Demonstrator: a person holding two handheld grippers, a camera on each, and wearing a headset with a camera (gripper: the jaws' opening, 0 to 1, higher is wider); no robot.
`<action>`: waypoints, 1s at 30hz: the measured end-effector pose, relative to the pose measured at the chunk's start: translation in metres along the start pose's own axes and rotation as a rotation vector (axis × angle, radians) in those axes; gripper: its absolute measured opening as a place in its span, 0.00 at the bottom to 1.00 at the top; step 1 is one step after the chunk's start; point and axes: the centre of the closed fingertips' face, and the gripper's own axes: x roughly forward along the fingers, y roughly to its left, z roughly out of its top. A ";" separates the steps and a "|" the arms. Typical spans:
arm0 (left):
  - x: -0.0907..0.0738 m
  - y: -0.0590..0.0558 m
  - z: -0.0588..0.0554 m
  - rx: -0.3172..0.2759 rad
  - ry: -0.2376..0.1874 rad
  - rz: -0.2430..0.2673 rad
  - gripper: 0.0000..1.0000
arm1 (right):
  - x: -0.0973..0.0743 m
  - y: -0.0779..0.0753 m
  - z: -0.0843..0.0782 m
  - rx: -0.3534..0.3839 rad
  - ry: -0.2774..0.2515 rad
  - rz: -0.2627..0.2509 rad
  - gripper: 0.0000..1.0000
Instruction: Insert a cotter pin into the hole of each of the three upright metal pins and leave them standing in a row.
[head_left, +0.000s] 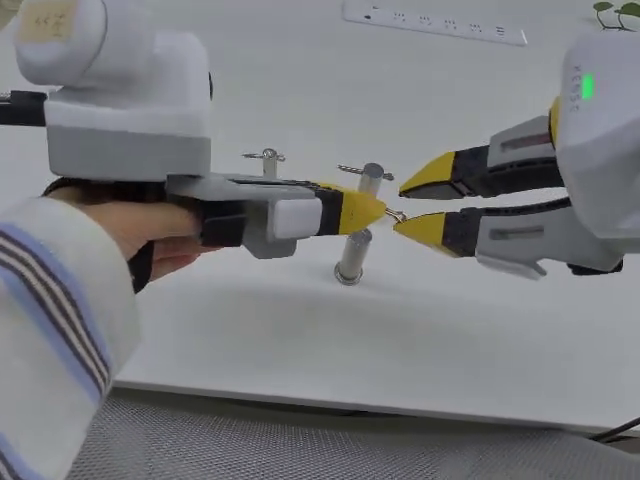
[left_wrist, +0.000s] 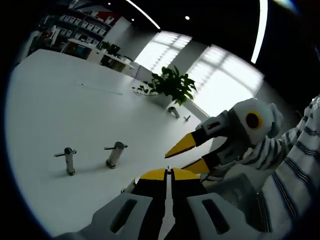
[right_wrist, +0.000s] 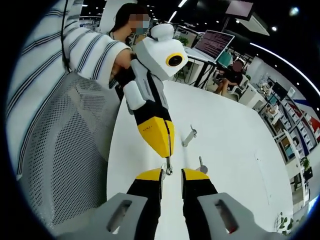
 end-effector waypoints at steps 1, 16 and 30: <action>-0.001 -0.002 -0.001 0.043 0.008 -0.004 0.00 | 0.000 0.000 -0.001 0.025 -0.005 0.008 0.10; -0.006 -0.011 0.005 0.259 0.020 -0.080 0.00 | 0.000 0.013 0.000 0.164 -0.043 0.062 0.06; -0.007 -0.011 -0.015 0.446 0.149 -0.118 0.00 | -0.003 0.027 -0.003 0.141 -0.036 0.119 0.01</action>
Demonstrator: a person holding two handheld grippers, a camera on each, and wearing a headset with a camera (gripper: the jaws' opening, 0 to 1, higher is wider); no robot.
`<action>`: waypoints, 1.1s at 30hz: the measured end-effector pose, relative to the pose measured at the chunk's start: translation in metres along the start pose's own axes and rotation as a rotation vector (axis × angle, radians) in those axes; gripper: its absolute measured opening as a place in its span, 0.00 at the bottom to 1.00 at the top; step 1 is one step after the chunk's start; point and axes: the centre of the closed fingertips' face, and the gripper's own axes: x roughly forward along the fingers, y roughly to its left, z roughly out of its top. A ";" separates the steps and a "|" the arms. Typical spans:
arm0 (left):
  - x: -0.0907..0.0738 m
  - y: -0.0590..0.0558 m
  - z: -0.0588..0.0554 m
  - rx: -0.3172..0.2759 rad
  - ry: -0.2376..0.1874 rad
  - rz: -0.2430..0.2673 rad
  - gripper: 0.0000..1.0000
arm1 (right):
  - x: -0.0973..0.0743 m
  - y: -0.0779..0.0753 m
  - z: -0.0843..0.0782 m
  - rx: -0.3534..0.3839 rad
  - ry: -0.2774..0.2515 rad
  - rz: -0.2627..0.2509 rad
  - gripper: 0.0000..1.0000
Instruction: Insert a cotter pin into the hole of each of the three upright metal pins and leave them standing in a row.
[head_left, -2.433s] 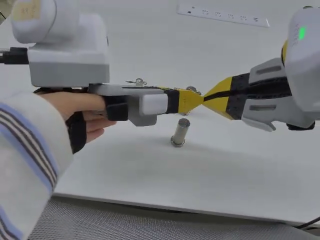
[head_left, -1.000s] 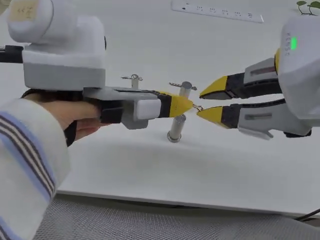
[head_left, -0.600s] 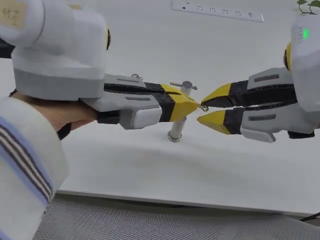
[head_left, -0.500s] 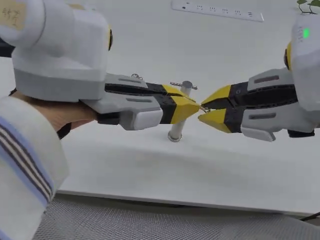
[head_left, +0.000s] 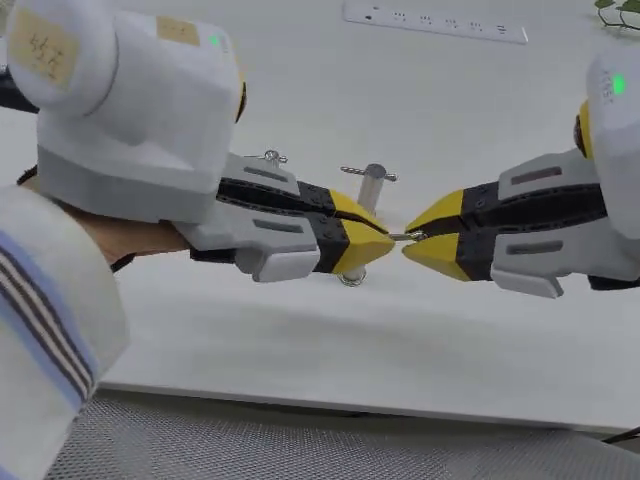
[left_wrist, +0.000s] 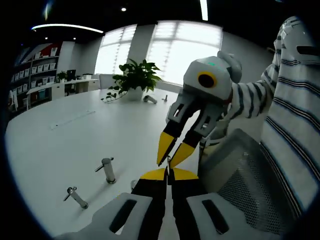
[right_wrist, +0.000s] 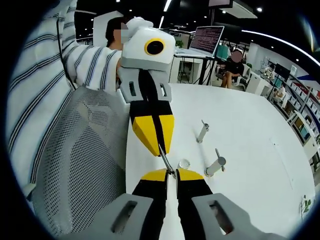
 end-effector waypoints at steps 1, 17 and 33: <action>0.000 -0.001 -0.001 -0.004 0.007 -0.007 0.00 | 0.000 0.002 -0.001 0.000 0.005 0.009 0.01; 0.009 -0.010 -0.016 0.164 0.138 -0.091 0.00 | 0.005 0.018 -0.011 -0.028 0.052 0.098 0.00; 0.017 -0.019 -0.024 0.193 0.178 -0.134 0.01 | 0.007 0.028 -0.017 0.040 0.025 0.141 0.00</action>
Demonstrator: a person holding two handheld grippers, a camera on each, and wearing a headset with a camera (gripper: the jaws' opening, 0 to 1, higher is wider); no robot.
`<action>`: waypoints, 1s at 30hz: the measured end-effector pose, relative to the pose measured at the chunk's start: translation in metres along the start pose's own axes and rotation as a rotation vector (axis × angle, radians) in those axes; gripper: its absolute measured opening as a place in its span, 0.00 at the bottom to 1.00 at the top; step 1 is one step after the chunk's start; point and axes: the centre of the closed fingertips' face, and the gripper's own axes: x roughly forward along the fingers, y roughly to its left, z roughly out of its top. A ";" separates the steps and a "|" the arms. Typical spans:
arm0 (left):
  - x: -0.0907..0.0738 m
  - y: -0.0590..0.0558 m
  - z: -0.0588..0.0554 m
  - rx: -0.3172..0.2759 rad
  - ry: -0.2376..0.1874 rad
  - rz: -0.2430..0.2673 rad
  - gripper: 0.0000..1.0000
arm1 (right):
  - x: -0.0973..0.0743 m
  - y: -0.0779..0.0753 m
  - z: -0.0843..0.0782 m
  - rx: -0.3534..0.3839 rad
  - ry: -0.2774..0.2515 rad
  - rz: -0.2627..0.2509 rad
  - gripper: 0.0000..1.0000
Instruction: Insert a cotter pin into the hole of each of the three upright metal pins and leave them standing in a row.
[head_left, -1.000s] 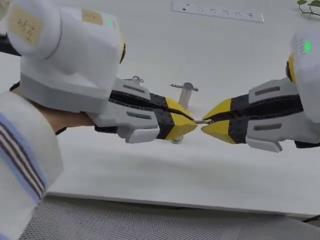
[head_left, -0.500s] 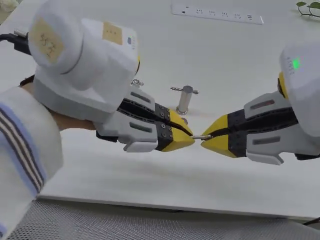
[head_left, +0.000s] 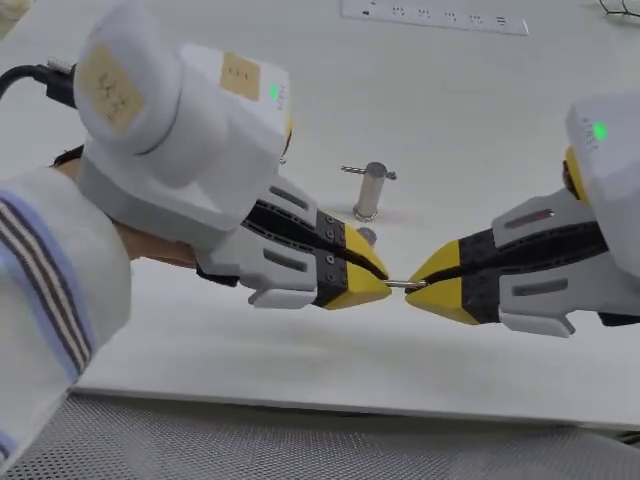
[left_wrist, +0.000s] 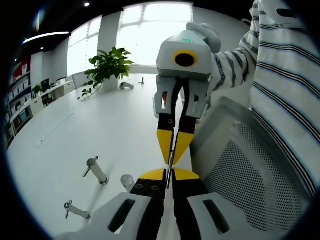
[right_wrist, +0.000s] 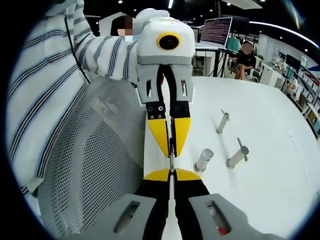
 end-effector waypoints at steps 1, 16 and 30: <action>0.001 0.000 -0.001 -0.008 0.005 -0.001 0.02 | 0.000 0.000 0.000 0.003 -0.001 0.001 0.00; -0.007 0.039 -0.014 -0.089 0.054 0.161 0.23 | -0.004 -0.027 -0.025 0.062 0.021 -0.101 0.00; 0.005 0.060 -0.028 -0.060 0.123 0.182 0.19 | 0.002 -0.055 -0.045 0.078 0.048 -0.171 0.00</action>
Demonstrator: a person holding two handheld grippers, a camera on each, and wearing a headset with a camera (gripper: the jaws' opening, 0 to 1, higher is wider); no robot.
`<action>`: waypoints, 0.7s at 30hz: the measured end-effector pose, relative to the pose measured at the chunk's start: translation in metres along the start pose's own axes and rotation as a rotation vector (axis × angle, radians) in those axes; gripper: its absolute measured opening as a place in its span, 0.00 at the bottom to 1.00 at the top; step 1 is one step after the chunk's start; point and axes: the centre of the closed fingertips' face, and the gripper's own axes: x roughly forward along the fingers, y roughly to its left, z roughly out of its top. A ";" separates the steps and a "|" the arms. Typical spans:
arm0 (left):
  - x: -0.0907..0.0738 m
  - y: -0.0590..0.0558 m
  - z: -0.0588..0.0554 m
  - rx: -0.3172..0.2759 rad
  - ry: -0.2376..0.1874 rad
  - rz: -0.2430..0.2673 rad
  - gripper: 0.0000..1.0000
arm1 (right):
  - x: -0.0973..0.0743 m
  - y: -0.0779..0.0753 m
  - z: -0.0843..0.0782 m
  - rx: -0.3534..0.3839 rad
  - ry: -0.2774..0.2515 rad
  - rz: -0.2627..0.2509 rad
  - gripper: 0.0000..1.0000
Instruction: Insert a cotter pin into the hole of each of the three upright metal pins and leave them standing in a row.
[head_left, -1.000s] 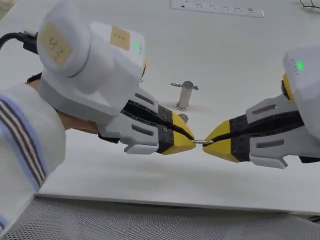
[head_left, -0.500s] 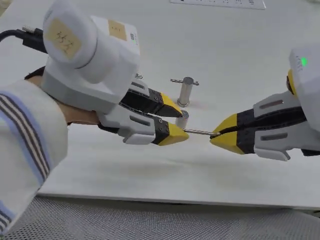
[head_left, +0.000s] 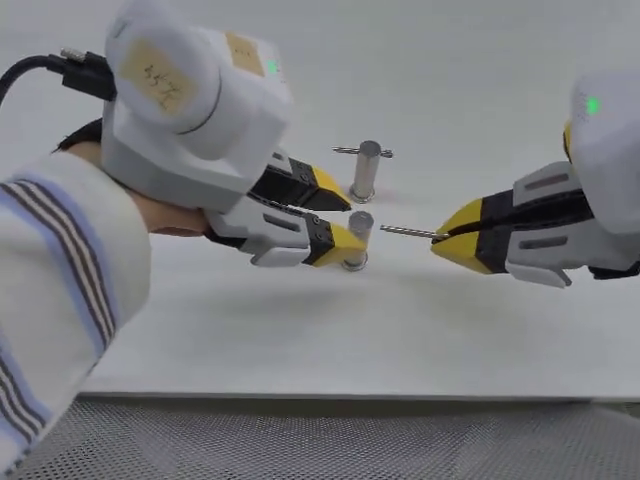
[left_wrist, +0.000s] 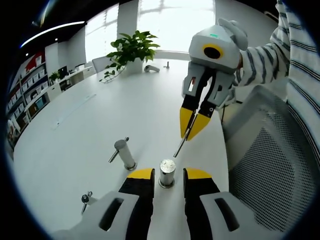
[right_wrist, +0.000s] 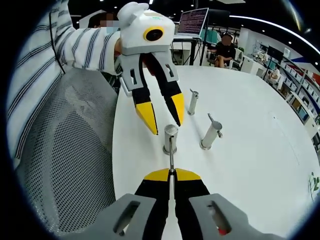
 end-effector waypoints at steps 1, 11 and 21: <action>0.001 0.002 -0.001 0.008 0.006 -0.004 0.18 | 0.001 -0.001 0.000 -0.001 -0.001 0.000 0.00; 0.003 0.009 -0.009 0.038 0.035 -0.038 0.10 | 0.008 0.000 0.003 -0.002 -0.013 0.017 0.00; 0.004 0.010 -0.010 0.029 0.041 -0.027 0.09 | 0.017 -0.003 0.009 0.008 -0.022 0.019 0.00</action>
